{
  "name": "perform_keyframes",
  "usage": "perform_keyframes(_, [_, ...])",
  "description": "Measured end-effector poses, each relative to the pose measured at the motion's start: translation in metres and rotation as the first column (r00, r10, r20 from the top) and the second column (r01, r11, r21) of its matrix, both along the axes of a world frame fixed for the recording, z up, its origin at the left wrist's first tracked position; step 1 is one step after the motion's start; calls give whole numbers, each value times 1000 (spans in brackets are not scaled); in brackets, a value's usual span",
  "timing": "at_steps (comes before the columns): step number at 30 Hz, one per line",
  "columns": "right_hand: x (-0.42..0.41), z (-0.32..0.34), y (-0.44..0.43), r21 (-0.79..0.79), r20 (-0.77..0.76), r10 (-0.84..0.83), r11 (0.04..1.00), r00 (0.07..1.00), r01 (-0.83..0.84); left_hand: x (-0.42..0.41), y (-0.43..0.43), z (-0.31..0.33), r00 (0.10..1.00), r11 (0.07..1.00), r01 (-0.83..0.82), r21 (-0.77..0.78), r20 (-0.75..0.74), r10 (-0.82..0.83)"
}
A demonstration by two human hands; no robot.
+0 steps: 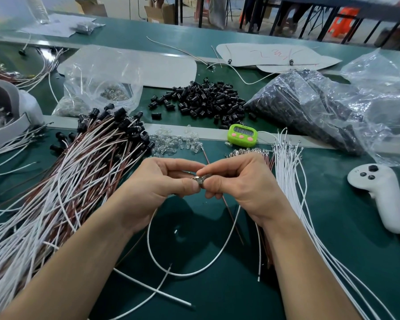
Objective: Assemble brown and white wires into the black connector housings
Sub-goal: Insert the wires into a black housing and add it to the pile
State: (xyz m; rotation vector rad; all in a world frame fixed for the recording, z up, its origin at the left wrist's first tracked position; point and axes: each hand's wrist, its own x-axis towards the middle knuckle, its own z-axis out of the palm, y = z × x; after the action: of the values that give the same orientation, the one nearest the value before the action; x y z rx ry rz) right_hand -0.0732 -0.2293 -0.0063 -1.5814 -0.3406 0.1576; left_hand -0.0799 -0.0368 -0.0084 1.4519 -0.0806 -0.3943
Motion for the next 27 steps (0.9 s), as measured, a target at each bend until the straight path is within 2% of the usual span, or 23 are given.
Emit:
perform_keyframes(8, [1, -1, 0, 11, 8, -17, 1000, 1000, 17, -1, -5, 0, 999, 999, -42, -27, 15, 43])
perform_keyframes(14, [2, -3, -3, -37, 32, -40, 998, 999, 41, -2, -10, -1, 993, 992, -121, -41, -15, 120])
perform_keyframes(27, [1, -5, 0, -152, 156, -102, 980, 982, 126, -3, -13, 0, 993, 992, -113, -55, -49, 110])
